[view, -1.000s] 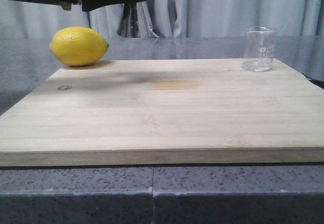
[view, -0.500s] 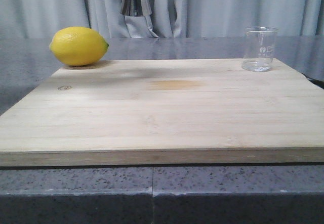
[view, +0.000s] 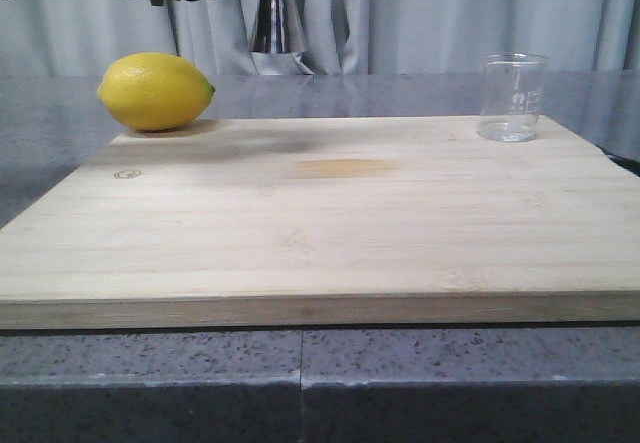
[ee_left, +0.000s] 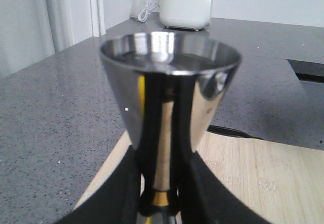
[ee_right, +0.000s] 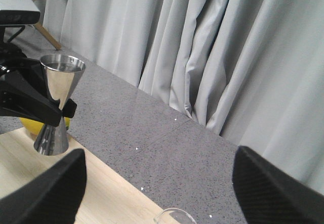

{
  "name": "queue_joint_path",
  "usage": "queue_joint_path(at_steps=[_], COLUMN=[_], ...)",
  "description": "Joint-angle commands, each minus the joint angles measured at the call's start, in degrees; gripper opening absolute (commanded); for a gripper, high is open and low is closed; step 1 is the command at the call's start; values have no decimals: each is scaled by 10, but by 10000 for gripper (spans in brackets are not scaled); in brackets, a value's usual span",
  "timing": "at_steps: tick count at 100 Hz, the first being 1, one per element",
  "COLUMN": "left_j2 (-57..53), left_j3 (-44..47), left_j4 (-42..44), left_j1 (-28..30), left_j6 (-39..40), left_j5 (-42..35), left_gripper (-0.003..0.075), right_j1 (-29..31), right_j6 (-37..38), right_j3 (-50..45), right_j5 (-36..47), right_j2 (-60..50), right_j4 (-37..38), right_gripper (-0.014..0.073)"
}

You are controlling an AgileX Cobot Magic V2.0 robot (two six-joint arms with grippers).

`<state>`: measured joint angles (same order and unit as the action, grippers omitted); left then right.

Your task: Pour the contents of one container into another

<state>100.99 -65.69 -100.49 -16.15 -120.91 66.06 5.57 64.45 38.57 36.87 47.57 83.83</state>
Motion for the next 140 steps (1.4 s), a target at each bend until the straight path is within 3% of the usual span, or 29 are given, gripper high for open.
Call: queue_joint_path(at_steps=[1,98,140], left_j2=[-26,-36,-54], left_j3=[-21,8,66], left_j4=[-56,-9,-16], left_j1=[-6,-23,-22], left_j6=[9,17,-9], left_j5=[66,66,66], left_gripper=[-19,-19,-19], right_j1=[4,4,4], right_j6=[3,3,3], right_j3=[14,14,14], right_j5=[8,-2,-7], right_j2=[-7,-7,-7], right_j4=[-21,-12,-8], right_gripper=[544,544,544])
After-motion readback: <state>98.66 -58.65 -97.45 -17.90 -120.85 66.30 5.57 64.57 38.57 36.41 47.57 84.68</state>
